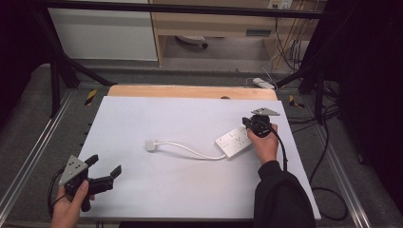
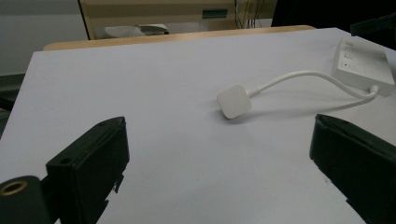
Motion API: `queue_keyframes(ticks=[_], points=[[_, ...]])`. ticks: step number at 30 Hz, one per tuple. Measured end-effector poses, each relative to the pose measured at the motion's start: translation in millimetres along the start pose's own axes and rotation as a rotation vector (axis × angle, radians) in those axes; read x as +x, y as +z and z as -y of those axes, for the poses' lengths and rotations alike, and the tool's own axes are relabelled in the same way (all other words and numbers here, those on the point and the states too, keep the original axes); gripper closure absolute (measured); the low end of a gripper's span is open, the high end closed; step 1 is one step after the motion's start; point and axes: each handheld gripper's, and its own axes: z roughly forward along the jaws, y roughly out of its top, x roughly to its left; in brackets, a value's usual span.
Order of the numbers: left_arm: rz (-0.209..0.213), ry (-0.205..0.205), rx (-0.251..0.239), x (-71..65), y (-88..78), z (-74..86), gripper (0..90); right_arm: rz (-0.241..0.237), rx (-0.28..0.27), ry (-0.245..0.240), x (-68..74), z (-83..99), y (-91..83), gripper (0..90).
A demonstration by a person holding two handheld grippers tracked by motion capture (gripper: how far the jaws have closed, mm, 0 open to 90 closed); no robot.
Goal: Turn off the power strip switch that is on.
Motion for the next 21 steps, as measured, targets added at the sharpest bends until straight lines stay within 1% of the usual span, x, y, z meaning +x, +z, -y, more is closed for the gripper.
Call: queue_keyframes(ticks=[9, 19, 21], points=[[0.000, 0.000, 0.002, -0.1, 0.3, 0.2, 4.6, 0.000, 0.005, 0.007, -0.9, 4.6, 2.3, 90.0], [0.000, 0.002, 0.003, -0.3, 0.3, 0.1, 4.7, 0.000, 0.001, 0.030, -3.3, 11.8, 2.7, 90.0], [0.001, 0.002, 0.003, -0.3, 0.3, 0.2, 4.7, 0.001, 0.001, 0.026, -3.9, 12.4, 2.9, 90.0]])
